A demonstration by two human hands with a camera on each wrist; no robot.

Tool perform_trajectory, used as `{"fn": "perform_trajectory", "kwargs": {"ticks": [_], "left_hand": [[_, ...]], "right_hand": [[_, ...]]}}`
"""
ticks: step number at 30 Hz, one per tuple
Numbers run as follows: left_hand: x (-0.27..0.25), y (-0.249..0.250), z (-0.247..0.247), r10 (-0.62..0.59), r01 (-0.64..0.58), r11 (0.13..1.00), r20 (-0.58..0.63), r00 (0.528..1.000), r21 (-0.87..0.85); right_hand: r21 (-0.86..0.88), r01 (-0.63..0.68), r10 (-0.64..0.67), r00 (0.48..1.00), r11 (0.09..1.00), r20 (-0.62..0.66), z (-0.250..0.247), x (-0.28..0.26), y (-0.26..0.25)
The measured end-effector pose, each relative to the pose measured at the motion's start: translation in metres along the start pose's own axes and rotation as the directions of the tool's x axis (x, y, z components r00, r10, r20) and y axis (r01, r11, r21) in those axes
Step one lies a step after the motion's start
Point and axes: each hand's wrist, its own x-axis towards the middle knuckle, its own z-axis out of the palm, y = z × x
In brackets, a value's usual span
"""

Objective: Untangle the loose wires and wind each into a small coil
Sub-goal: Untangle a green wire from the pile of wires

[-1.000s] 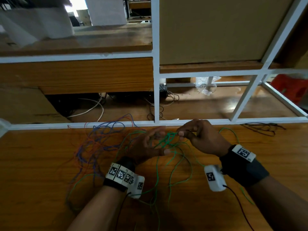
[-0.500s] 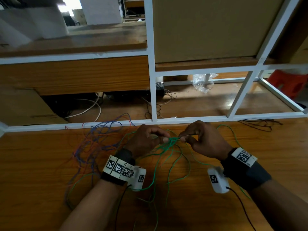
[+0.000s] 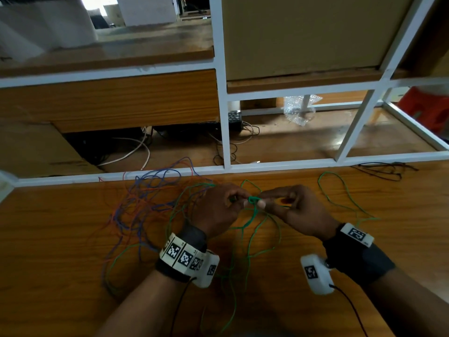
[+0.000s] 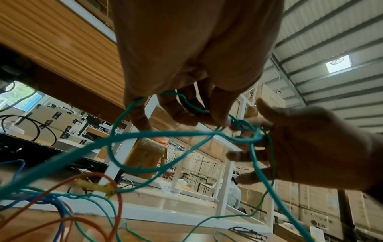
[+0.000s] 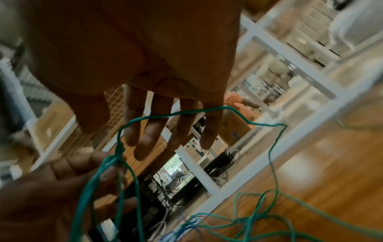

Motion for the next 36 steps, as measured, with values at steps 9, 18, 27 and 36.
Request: {"fn": "perform_trajectory", "kwargs": {"ticks": [9, 18, 27, 36], "left_hand": [[-0.013, 0.011, 0.010, -0.067, 0.052, 0.977, -0.064, 0.996, -0.209], [0.001, 0.019, 0.013, -0.284, 0.256, 0.902, -0.031, 0.958, -0.348], [-0.001, 0.010, 0.017, -0.284, 0.274, 0.933, -0.008, 0.959, -0.235], [0.008, 0.009, 0.020, -0.245, 0.248, 0.966, 0.043, 0.969, -0.077]], "right_hand": [[-0.171, 0.061, -0.065, 0.998, 0.983, -0.018, 0.003, 0.003, 0.001], [-0.123, 0.075, -0.097, 0.977, 0.990, -0.190, 0.015, 0.009, 0.010], [-0.187, 0.105, -0.131, 0.983, 0.977, -0.131, 0.007, 0.003, 0.015], [-0.363, 0.144, -0.195, 0.975, 0.921, -0.110, 0.010, 0.014, 0.006]]}}
